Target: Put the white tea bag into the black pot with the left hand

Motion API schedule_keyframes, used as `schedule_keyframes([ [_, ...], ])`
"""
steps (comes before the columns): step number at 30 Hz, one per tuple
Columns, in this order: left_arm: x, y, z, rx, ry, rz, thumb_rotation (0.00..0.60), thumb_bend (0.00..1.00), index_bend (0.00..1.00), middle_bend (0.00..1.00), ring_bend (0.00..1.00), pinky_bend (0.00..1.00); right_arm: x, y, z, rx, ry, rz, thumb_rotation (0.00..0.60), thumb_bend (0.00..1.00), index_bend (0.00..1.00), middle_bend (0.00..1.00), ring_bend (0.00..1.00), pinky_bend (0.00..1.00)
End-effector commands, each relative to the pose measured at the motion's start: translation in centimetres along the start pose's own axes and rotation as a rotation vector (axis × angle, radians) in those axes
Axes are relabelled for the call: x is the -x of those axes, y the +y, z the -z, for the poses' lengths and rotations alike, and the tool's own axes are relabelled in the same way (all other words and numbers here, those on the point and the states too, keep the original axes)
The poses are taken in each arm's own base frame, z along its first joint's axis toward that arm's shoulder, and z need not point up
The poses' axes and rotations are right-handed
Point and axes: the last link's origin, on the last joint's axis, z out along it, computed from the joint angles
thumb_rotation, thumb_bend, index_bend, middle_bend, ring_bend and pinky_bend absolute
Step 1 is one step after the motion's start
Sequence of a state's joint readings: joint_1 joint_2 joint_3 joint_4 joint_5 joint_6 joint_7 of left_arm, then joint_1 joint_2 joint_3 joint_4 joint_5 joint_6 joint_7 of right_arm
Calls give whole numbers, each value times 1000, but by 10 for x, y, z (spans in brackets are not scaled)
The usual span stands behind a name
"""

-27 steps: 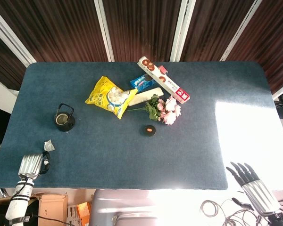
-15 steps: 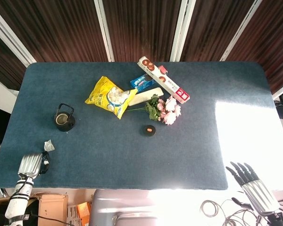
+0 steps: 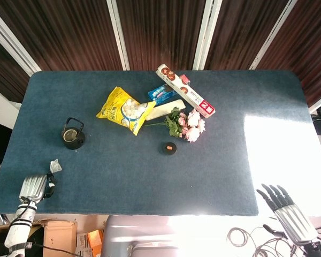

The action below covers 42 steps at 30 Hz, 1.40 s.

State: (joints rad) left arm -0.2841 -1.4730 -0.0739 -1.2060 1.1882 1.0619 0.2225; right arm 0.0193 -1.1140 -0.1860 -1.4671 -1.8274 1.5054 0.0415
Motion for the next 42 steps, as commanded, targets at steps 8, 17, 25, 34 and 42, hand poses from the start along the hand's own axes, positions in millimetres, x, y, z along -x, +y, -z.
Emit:
schedule_keyframes([
  [8, 1, 1, -1, 5, 5, -2, 600, 433, 628, 993, 1000, 1000, 0, 0, 1, 0, 1, 0, 600, 112, 0, 0, 0, 0],
  [17, -3, 3, -1, 21, 24, -8, 600, 495, 669, 999, 1000, 1000, -1, 1, 2, 2, 4, -1, 600, 112, 0, 0, 0, 0],
  [25, -35, 13, 0, 73, 158, 7, 600, 528, 684, 1000, 1000, 1000, -1, 1, 2, 0, 2, -1, 600, 113, 0, 0, 0, 0],
  [34, -111, 42, -10, 103, 379, 91, 600, 528, 685, 1000, 1000, 1000, -2, 1, 3, 0, 5, -4, 600, 113, 0, 0, 0, 0],
  [42, -160, 58, -29, 56, 451, 140, 600, 526, 685, 1000, 1000, 1000, -3, 3, 3, 1, 7, -9, 600, 113, 0, 0, 0, 0],
])
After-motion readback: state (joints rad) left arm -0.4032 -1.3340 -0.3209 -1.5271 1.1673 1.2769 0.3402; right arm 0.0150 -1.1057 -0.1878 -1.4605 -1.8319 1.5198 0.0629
